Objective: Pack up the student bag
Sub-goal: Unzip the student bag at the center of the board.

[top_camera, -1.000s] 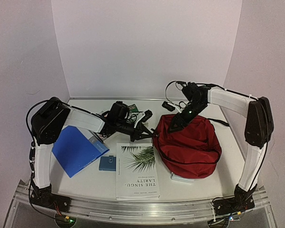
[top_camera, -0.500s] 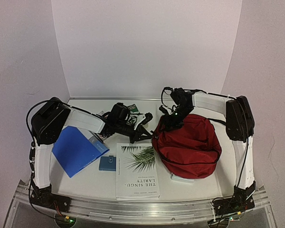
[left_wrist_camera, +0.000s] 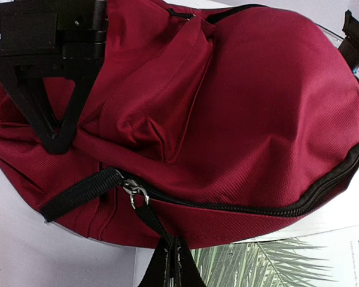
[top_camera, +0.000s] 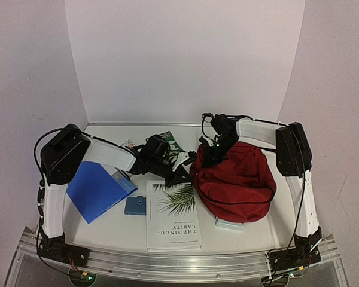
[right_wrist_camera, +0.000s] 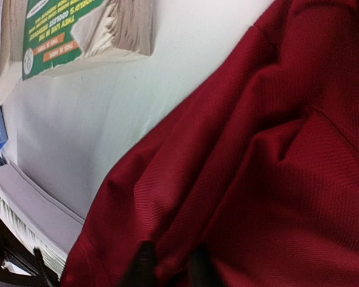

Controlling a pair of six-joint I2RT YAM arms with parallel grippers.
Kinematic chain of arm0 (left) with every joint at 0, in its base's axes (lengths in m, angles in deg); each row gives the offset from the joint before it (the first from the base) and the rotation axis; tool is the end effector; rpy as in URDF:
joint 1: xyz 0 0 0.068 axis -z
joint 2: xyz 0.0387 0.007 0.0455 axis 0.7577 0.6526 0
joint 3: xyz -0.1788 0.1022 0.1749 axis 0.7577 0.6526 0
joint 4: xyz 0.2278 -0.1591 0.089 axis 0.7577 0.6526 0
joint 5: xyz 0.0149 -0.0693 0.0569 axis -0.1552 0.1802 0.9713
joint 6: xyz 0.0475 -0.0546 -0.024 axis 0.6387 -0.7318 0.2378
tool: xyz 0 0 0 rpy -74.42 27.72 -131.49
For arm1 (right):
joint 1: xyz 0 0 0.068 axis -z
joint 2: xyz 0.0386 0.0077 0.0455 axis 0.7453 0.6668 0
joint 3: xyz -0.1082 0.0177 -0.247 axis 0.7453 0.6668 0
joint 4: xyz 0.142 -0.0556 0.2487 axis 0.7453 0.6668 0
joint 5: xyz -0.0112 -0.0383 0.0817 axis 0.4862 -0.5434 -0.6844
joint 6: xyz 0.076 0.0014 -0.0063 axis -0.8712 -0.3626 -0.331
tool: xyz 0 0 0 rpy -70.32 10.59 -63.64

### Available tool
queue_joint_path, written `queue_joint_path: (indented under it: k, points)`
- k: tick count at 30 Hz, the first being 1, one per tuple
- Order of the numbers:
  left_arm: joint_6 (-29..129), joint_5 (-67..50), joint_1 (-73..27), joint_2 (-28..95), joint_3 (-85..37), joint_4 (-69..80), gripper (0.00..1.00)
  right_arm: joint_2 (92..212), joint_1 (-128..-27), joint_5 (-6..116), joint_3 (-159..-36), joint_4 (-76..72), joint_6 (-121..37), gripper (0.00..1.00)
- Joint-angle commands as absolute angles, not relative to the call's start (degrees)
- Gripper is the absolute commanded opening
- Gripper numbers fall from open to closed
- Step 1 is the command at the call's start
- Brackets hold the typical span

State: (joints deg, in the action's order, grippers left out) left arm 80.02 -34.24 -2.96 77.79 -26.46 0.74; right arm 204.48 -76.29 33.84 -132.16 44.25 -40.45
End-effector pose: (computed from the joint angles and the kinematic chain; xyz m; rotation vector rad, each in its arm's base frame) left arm 0.3108 -0.3775 0.1065 1.4813 1.7099 -0.9203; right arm 0.4470 0.2743 0.1264 -0.6909 2.7471 0.8499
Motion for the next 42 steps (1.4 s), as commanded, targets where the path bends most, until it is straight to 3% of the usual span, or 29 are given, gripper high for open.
queue_joint_path:
  k: [1, 25, 28, 29, 33, 35, 38, 42]
  points:
    - [83.17, -31.57, -1.58, 72.21, -27.89, 4.02, 0.00, 205.34, -75.39, 35.33, -135.57, 43.19, -40.81, 0.00]
    - [86.69, -23.36, 5.78, 66.22, -24.24, 12.22, 0.00, 201.30, -64.18, 41.38, -137.37, 35.06, -49.34, 0.00]
    - [85.55, -20.78, 5.84, 66.50, -23.99, 10.56, 0.00, 199.50, -63.74, 37.72, -138.03, 34.34, -48.03, 0.00]
    - [85.11, -19.63, 5.84, 67.00, -24.58, 10.50, 0.00, 198.93, -63.76, 35.04, -138.21, 34.41, -47.44, 0.05]
    - [84.14, -14.67, 5.84, 70.06, -28.62, 11.01, 0.00, 195.35, -64.19, 26.64, -137.55, 35.89, -44.59, 0.65]
    - [84.06, -13.21, 5.76, 71.32, -29.96, 10.54, 0.00, 192.54, -65.06, 26.78, -135.41, 37.24, -42.33, 0.80]
    - [84.52, -12.52, 5.75, 72.29, -30.48, 8.41, 0.00, 189.92, -67.30, 29.53, -133.10, 40.89, -38.20, 0.86]
    - [84.62, -12.97, 5.76, 72.92, -30.99, 7.95, 0.00, 188.36, -70.83, 31.42, -131.27, 44.79, -35.73, 0.78]
